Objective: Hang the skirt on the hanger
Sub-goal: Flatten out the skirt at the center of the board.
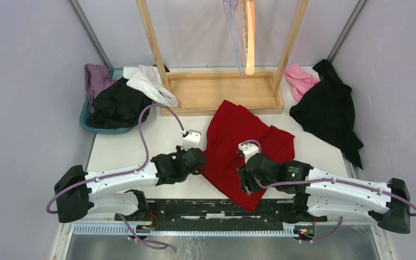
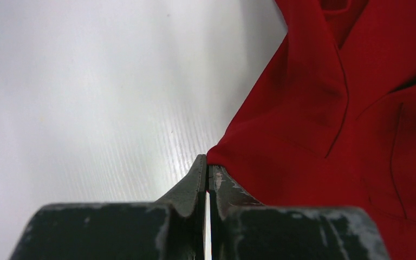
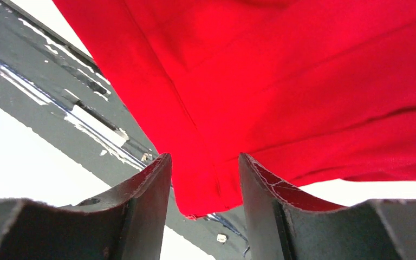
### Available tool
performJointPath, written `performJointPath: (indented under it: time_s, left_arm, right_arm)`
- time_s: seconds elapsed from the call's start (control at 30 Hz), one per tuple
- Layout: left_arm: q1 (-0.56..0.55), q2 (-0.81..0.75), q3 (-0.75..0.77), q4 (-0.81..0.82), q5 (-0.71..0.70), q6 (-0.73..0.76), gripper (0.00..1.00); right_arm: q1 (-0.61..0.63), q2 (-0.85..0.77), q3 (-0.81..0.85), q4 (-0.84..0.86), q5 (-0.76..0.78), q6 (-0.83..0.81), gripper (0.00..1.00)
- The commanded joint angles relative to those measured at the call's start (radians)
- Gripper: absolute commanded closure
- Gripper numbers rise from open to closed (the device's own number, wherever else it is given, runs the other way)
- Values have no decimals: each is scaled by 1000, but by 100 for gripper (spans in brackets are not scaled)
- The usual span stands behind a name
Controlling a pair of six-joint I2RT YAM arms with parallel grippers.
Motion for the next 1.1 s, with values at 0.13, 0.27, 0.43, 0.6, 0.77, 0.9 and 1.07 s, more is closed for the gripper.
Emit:
performJointPath:
  time_s: [0.13, 0.27, 0.43, 0.6, 0.77, 0.9, 1.07]
  left_arm:
    - [2, -100, -74, -12, -60, -158, 97]
    - [3, -88, -79, 0, -46, -156, 97]
    - [3, -75, -89, 28, -32, -145, 97]
    - [2, -60, -85, 36, -23, -138, 97]
    - [2, -76, -96, 37, -19, -139, 97]
    - [2, -86, -98, 31, -20, -134, 97]
    - [3, -80, -96, 38, -17, -129, 97]
  right_arm:
    - [131, -70, -87, -59, 226, 351, 44]
    - [193, -59, -115, -51, 254, 420, 42]
    - [341, 39, -75, -45, 328, 441, 38]
    - [435, 186, -18, -57, 360, 478, 33]
    - [465, 253, -30, -53, 364, 545, 31]
    - [505, 253, -39, -94, 387, 590, 34]
    - [579, 246, -14, -120, 420, 593, 30]
